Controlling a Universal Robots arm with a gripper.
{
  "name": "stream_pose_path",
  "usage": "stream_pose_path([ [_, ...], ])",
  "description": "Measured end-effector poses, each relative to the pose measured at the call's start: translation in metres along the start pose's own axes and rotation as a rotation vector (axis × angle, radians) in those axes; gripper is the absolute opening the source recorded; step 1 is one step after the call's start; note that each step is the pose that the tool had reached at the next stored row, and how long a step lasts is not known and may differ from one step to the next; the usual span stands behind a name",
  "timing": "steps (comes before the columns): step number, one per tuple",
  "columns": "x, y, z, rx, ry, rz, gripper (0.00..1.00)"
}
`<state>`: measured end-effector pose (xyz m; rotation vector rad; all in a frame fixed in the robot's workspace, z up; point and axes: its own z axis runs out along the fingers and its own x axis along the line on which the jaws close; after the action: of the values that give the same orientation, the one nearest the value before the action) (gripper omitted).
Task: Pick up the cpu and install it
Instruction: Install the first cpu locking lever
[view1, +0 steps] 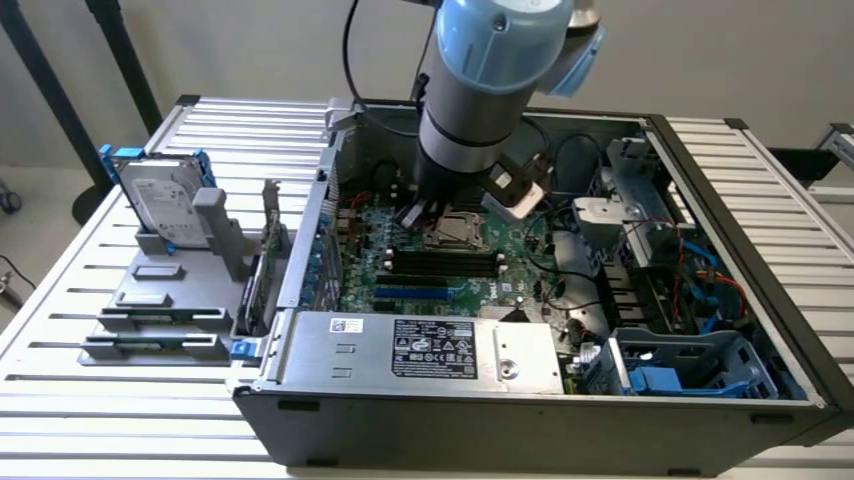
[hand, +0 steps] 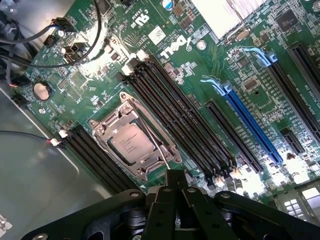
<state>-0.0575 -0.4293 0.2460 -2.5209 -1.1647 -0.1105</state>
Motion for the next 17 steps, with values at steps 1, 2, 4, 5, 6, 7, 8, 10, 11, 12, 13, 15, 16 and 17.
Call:
stream_pose_path([
  [1, 0.0, 0.0, 0.0006, -0.0002, -0.0003, 0.0, 0.11],
  [2, -0.001, 0.0001, 0.0014, -0.0006, -0.0007, 0.0, 0.11],
  [4, -0.002, 0.0003, 0.0035, -0.0012, -0.0015, 0.0, 0.11],
  [5, -0.002, 0.0004, 0.0047, -0.0014, -0.0017, 0.0, 0.11],
  [6, -0.003, 0.0003, 0.0058, -0.0015, -0.0019, 0.0, 0.11],
  [7, -0.003, 0.0, 0.0069, -0.0016, -0.002, 0.0, 0.11],
  [8, -0.004, -0.0004, 0.008, -0.0017, -0.002, 0.0, 0.11],
  [10, -0.006, -0.0014, 0.0101, -0.0019, -0.0023, 0.0, 0.11],
  [11, -0.007, -0.002, 0.0114, -0.002, -0.0024, 0.0, 0.11],
  [12, -0.008, -0.0024, 0.0127, -0.0022, -0.0027, 0.0, 0.11],
  [13, -0.008, -0.0026, 0.0139, -0.0023, -0.0029, 0.0, 0.11],
  [15, -0.008, -0.0028, 0.0165, -0.0027, -0.0027, 0.0, 0.11],
  [16, -0.008, -0.0027, 0.0177, -0.0032, -0.0023, -0.001, 0.11],
  [17, -0.008, -0.0027, 0.019, -0.004, -0.0018, -0.003, 0.11],
])
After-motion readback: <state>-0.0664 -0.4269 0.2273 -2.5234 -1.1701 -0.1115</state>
